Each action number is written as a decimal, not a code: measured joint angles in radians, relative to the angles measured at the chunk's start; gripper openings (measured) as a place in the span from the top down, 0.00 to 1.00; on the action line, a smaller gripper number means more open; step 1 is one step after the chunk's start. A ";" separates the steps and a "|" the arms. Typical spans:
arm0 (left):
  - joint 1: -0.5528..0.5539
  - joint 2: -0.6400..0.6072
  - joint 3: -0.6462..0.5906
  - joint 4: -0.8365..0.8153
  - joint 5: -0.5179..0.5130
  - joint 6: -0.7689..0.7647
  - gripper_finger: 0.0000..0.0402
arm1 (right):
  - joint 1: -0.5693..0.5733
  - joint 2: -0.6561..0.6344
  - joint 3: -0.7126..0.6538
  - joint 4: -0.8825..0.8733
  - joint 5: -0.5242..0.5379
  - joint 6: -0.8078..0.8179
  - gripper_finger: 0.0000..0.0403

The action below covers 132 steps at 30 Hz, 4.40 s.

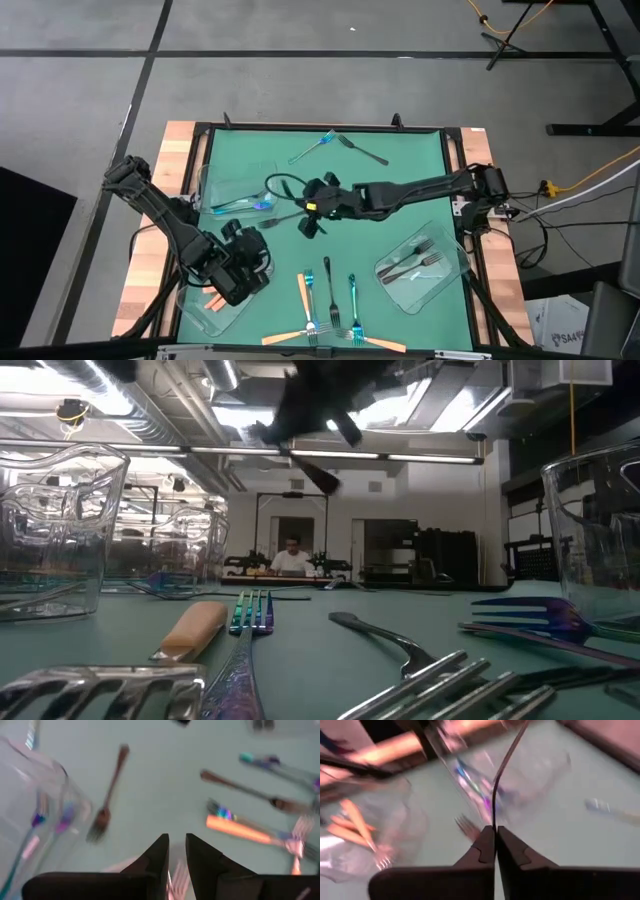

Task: Sort silverware by color (type)
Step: Put the black fork into the bottom right transparent bin

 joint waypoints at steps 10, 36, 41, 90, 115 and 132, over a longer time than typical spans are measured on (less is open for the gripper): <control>0.000 0.000 0.000 0.033 -0.321 0.000 0.85 | 0.003 -0.003 0.001 0.340 -0.236 -0.241 1.00; -0.107 0.000 0.000 0.099 -0.565 0.162 0.85 | 0.003 -0.007 0.000 0.659 -0.628 -0.490 1.00; -0.117 0.000 0.000 0.204 -0.592 0.281 0.85 | 0.003 -0.007 0.000 0.701 -0.690 -0.493 1.00; -0.019 -0.001 0.000 0.516 -0.514 0.628 0.85 | 0.003 -0.006 0.000 0.716 -0.778 -0.595 1.00; -0.013 -0.001 0.000 0.516 -0.573 0.640 0.85 | 0.003 -0.006 0.000 0.849 -0.777 -0.595 1.00; -0.027 -0.001 0.000 0.521 -0.577 0.678 0.98 | 0.003 -0.006 0.000 0.847 -0.785 -0.596 1.00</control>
